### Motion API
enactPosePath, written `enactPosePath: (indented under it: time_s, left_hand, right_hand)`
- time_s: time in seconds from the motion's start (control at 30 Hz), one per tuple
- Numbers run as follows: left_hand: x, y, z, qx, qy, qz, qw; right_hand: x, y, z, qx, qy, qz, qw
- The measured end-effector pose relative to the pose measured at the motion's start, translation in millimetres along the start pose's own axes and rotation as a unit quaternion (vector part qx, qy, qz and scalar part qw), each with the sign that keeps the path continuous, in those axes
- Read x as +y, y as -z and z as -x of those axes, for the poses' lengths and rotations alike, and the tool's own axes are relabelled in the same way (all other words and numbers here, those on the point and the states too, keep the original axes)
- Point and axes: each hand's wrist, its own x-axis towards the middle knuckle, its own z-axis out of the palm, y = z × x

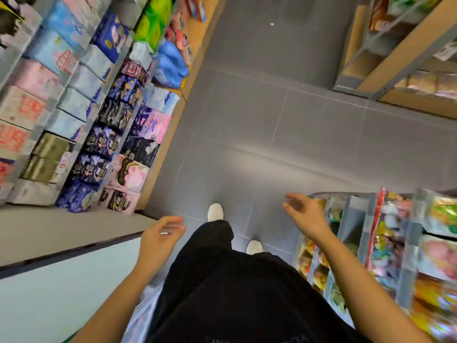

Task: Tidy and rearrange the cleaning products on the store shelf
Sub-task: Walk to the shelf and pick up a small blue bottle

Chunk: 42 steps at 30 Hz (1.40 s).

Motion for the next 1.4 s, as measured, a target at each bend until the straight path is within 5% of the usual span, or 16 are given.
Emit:
enactPosePath:
  time_s: [0.43,0.9,1.4]
  left_hand:
    - [72,58,-207,-0.036,0.030,0.019,0.999]
    - [275,32,-496,-0.076,-0.047,-0.042,0.995]
    - [428,13,-729,-0.040,0.015,-0.026,0.999]
  right_hand:
    - [-137,18,-156,0.010,-0.008,0.042,0.999]
    - [-195,110,-348,0.040,-0.091,-0.006,0.995]
    - [-375,234,-669,0.015,0.008,0.046,0.999]
